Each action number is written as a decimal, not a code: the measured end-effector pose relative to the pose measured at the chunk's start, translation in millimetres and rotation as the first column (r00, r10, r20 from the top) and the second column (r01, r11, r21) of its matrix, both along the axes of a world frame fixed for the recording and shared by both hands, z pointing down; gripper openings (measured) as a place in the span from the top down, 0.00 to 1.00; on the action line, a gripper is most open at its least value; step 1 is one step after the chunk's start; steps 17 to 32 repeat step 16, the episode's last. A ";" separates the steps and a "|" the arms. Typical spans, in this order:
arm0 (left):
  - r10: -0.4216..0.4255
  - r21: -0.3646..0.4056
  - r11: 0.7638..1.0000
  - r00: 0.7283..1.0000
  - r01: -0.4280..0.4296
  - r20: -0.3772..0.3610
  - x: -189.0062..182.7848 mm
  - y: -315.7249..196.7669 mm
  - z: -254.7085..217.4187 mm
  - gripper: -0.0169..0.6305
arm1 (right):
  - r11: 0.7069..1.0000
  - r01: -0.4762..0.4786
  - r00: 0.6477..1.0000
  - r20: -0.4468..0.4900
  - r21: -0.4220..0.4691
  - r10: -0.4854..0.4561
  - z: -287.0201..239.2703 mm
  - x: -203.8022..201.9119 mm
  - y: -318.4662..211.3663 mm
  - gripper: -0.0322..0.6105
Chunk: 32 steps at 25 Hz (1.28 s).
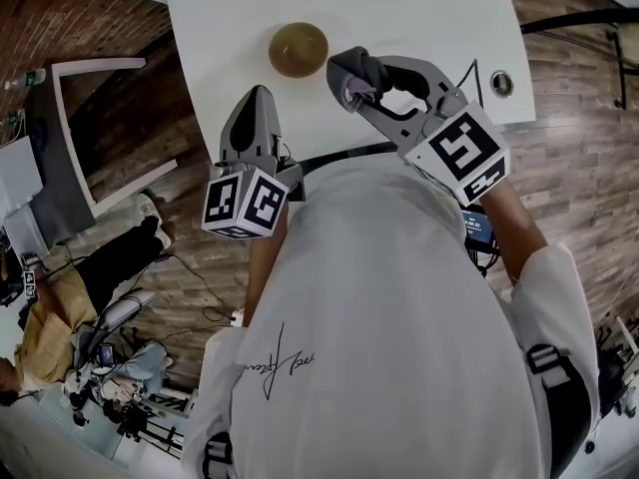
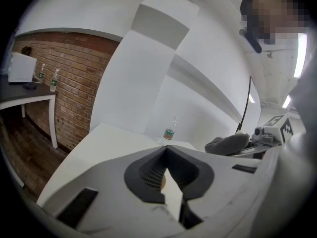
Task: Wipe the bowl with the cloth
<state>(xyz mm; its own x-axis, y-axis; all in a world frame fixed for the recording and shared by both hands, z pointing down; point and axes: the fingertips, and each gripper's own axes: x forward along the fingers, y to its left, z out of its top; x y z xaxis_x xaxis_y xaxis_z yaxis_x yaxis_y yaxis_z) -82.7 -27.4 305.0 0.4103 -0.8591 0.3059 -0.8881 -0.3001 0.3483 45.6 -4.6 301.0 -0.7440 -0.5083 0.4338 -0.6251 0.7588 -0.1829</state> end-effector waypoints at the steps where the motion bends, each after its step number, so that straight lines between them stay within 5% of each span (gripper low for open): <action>1: -0.001 0.001 1.000 1.000 0.001 -0.002 1.1 1.6 -0.7 0.98 | 1.000 -0.005 1.000 0.000 0.000 0.005 0.4 1.9 2.0 0.67; 32: -0.002 0.009 1.000 1.000 0.002 -0.006 6.8 -3.5 -12.7 0.98 | 0.999 -0.032 0.999 0.003 -0.002 0.032 -2.9 11.6 -0.4 0.67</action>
